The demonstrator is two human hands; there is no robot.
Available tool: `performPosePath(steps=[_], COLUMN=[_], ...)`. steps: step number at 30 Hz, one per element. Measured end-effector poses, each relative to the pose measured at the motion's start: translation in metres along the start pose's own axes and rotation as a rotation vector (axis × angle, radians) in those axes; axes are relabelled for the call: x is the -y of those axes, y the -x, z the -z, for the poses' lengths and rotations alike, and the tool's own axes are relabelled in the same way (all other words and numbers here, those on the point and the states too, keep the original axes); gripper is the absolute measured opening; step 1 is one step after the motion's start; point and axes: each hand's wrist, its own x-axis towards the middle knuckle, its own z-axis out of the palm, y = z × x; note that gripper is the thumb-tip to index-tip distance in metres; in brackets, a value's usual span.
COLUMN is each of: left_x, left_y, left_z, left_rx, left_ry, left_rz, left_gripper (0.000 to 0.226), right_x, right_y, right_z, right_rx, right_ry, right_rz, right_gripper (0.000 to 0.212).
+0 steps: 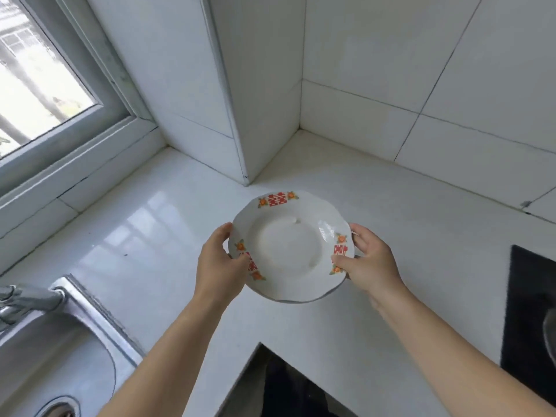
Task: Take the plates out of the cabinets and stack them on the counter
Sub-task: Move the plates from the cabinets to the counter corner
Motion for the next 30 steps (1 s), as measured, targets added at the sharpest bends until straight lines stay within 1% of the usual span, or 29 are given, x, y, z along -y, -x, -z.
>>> performPosePath(steps=[5,9,13,18,24,30], left_x=[-0.024,-0.038,-0.045,-0.051,-0.052,-0.056], left_y=[-0.06,-0.102,-0.14,-0.181,-0.219,-0.243], left_z=[-0.02,-0.04,-0.061,-0.088,-0.115,-0.135], left_rx=[0.119,0.172,0.214,0.232,0.218,0.213], left_ry=[-0.01,-0.04,-0.045,-0.058,-0.067,-0.076], left_rz=[-0.054,-0.126,-0.151,-0.156,-0.152,-0.138], left_gripper=[0.057,0.051,0.054,0.055,0.058,0.054], right_x=[0.01,0.012,0.013,0.01,0.003,-0.005], right_y=[-0.042,-0.076,-0.11,-0.155,-0.202,-0.235], right_z=[-0.001,-0.001,0.001,0.004,0.009,0.014], right_rx=[-0.115,-0.188,-0.236,-0.264,-0.242,-0.223], right_ry=[0.008,0.015,0.023,0.024,0.081,0.138], right_rz=[-0.022,-0.041,-0.053,-0.062,-0.065,-0.074], right_gripper=[0.05,0.047,0.047,0.048,0.046,0.046])
